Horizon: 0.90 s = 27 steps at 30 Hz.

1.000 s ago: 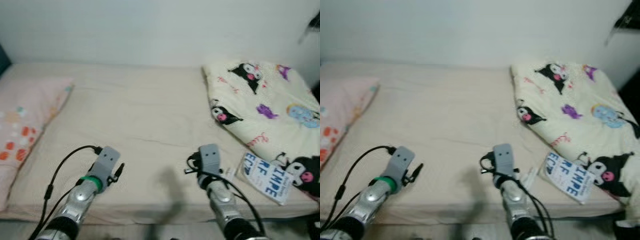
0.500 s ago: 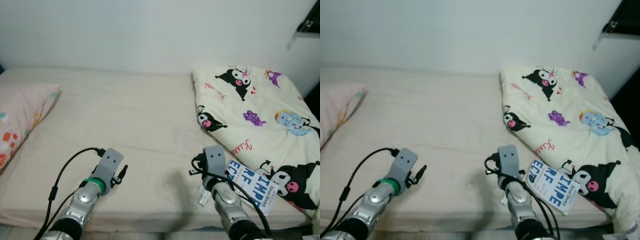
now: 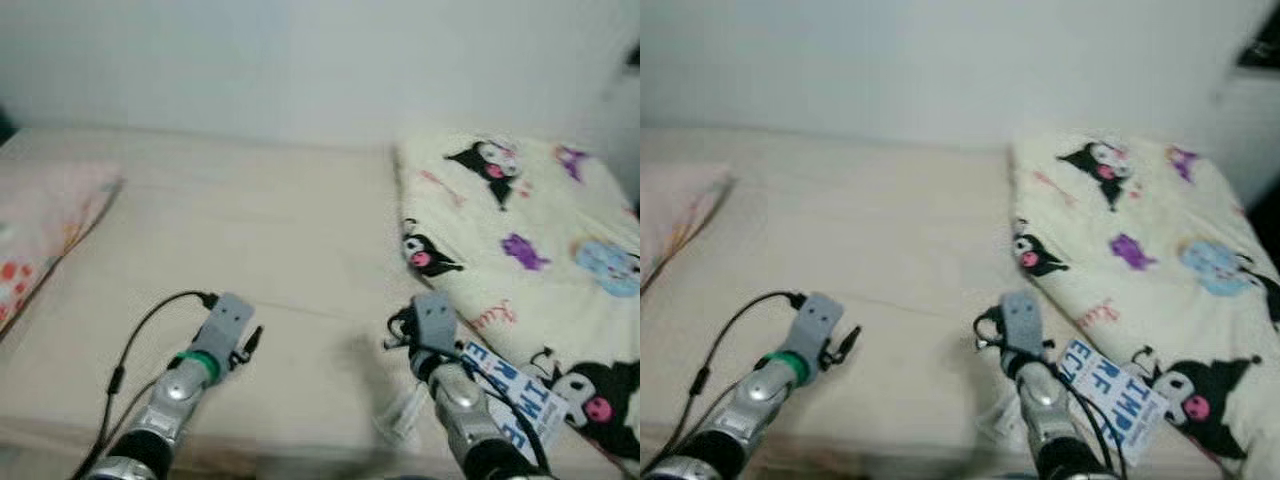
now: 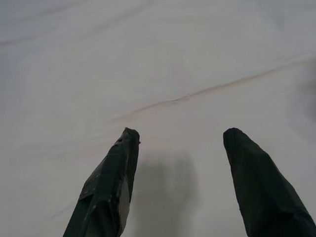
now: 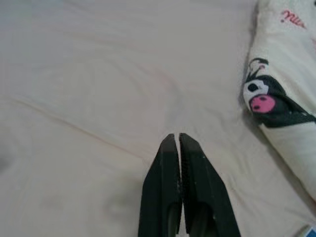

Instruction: Clean up the room

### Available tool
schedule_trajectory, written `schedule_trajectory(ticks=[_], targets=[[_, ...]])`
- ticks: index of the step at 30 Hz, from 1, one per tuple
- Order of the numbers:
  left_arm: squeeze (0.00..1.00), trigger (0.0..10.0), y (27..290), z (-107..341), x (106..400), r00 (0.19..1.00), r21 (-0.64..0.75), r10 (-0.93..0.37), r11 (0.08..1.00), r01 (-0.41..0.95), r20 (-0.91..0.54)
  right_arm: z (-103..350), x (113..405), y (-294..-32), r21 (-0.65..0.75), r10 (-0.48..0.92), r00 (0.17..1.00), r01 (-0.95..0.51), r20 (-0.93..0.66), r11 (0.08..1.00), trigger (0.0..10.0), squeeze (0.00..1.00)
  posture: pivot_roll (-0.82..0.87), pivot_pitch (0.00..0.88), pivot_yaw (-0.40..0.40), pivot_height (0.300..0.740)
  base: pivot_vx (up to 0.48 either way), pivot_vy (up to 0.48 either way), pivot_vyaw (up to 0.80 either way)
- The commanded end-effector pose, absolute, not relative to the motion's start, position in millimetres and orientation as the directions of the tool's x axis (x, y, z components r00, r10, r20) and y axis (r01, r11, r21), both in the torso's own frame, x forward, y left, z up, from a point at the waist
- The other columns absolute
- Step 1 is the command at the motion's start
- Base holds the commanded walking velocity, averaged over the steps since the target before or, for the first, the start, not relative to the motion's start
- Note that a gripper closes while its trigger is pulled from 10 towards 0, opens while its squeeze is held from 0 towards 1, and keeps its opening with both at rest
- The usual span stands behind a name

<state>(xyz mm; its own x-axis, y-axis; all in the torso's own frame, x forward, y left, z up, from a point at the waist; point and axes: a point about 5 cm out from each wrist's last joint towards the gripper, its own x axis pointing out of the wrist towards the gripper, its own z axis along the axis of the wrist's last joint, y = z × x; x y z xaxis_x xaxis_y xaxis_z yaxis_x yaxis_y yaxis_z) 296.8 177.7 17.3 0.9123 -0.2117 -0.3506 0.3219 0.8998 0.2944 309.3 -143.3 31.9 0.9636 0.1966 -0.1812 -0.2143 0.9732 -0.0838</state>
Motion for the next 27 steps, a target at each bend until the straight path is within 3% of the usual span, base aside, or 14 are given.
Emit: schedule_trajectory(ticks=[1,8,17,27], targets=[[0.00,10.0,166.7,10.9,292.4,0.897,0.274,-0.242,0.894,0.354,-0.370,20.7,300.6,-155.7,-0.087,0.162,0.959,-0.186,-0.231,0.979,10.0,0.00,0.02,0.008,0.051,0.725,0.000,-0.458,0.00],[0.00,10.0,168.8,10.7,293.7,0.898,0.255,-0.221,0.909,0.331,-0.380,20.9,301.0,-155.6,-0.087,0.162,0.959,-0.186,-0.231,0.979,10.0,0.00,0.02,0.006,0.050,0.725,0.000,0.000,0.00],[0.00,10.0,171.1,9.0,293.6,0.897,0.255,-0.198,0.914,0.314,-0.394,20.6,300.4,-156.1,-0.087,0.161,0.960,-0.185,-0.231,0.979,10.0,0.00,0.02,0.011,0.052,0.725,0.000,0.478,0.00],[0.00,10.0,168.0,11.7,294.1,0.901,0.260,-0.224,0.906,0.333,-0.372,20.2,300.0,-156.2,-0.084,0.158,0.960,-0.182,-0.230,0.980,10.0,0.00,0.02,0.012,0.055,0.725,0.000,0.000,0.00]])
